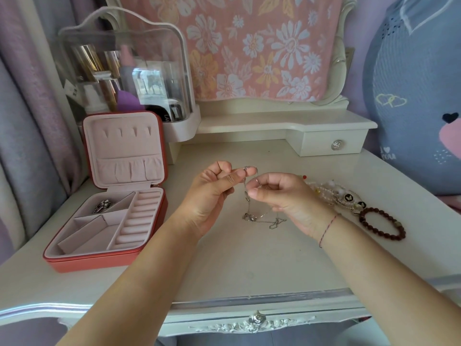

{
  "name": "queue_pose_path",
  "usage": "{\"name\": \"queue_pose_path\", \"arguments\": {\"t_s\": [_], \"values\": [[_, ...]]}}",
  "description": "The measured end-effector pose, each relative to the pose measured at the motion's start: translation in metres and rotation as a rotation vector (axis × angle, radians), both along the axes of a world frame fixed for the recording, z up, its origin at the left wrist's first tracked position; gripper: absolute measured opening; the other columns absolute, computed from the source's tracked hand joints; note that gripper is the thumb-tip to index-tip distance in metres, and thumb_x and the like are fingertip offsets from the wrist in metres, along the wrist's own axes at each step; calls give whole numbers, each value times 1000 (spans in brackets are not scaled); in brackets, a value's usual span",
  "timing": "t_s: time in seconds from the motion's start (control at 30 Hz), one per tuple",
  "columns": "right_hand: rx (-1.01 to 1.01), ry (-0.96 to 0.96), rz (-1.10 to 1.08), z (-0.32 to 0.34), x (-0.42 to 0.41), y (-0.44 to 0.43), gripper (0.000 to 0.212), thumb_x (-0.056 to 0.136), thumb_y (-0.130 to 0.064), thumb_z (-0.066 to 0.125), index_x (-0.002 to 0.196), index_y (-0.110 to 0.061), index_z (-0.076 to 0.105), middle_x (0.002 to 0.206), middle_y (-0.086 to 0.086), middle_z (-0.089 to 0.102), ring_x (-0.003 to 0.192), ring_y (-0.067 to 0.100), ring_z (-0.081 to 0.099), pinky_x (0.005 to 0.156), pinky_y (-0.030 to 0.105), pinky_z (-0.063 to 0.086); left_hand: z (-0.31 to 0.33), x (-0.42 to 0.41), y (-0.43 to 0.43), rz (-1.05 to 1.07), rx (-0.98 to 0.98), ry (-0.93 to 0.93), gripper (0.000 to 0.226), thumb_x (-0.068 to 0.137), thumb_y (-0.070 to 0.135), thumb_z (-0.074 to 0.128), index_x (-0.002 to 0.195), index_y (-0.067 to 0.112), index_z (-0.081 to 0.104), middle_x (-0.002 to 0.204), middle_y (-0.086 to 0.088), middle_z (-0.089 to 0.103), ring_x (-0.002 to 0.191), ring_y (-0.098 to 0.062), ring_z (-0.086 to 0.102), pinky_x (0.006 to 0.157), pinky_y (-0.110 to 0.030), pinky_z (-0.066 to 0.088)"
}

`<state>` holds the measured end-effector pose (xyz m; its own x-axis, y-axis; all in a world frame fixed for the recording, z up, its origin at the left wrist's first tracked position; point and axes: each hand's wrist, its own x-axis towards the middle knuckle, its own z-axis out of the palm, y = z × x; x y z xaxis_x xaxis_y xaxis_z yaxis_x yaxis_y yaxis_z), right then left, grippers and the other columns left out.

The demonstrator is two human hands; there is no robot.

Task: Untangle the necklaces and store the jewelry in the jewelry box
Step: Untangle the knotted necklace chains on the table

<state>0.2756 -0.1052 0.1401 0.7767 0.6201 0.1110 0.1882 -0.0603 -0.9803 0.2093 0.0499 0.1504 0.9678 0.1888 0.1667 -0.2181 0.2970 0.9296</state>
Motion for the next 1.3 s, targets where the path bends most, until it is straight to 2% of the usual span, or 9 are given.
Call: {"name": "queue_pose_path", "arguments": {"t_s": [0.07, 0.17, 0.33, 0.57, 0.63, 0.7, 0.9, 1.1, 1.3], "values": [[14, -43, -26, -2, -1, 3, 6, 80, -17, 75, 81, -22, 71, 64, -8, 47, 55, 1, 41, 53, 10, 36, 0, 0, -2, 4, 27, 6, 28, 76, 12, 66, 74, 24, 41, 90, -3, 76, 81, -6, 65, 72, -28, 33], [70, -100, -47, -5, 0, 6, 6, 77, -20, 78, 78, -21, 72, 63, -2, 41, 60, 10, 37, 62, 21, 34, 0, 0, -4, 6, 37, 3, 28, 77, 10, 66, 74, 23, 41, 86, -2, 76, 79, -6, 67, 72, -27, 34], [133, -174, -153, -9, 1, 11, 10, 67, -36, 78, 75, -31, 75, 80, 23, 65, 72, 15, 50, 75, 33, 43, 1, -1, -6, 7, 65, 7, 31, 85, -1, 60, 74, 20, 41, 82, -1, 76, 77, -7, 68, 66, -19, 39], [150, -192, -125, -8, 3, 7, 4, 81, -20, 76, 77, -19, 75, 88, 19, 72, 81, 14, 62, 83, 33, 49, 0, -2, -4, 75, 111, 17, 34, 87, 1, 62, 72, 21, 39, 87, -3, 76, 80, -11, 69, 70, -19, 41], [169, -162, -103, -5, 2, 5, 7, 84, -14, 72, 78, -16, 73, 81, 3, 75, 76, 7, 65, 75, 18, 50, 0, -2, -3, 85, 120, 12, 34, 87, 2, 62, 71, 21, 39, 87, -3, 76, 78, -13, 69, 69, -18, 42], [173, -136, -111, -4, 3, 3, 11, 85, -12, 70, 76, -16, 70, 63, -13, 66, 57, -2, 55, 59, 7, 39, 0, -2, -2, 94, 124, 2, 33, 85, 3, 64, 72, 21, 39, 88, -4, 76, 72, -15, 67, 71, -23, 40], [116, -164, -246, -8, 7, 5, 11, 81, -18, 75, 72, -24, 72, 67, 7, 48, 65, 17, 42, 66, 29, 34, -1, -2, -1, 92, 94, -12, 29, 88, -3, 61, 75, 19, 46, 86, -6, 74, 54, -11, 58, 73, -27, 41], [102, -175, -344, -10, 11, 3, 10, 80, -14, 75, 73, -20, 71, 51, -6, 39, 52, 10, 34, 52, 20, 29, -2, -2, 1, 140, 125, 12, 27, 90, -3, 58, 78, 18, 49, 77, -1, 69, 52, -9, 42, 61, -19, 37], [132, -131, -382, -7, 10, 1, 8, 84, -9, 69, 81, -17, 70, 47, -9, 34, 45, 8, 28, 43, 15, 26, -7, -1, -2, 222, 340, 44, 20, 91, -4, 58, 84, 14, 53, 76, -3, 64, 51, -2, 46, 53, -14, 35]]}}
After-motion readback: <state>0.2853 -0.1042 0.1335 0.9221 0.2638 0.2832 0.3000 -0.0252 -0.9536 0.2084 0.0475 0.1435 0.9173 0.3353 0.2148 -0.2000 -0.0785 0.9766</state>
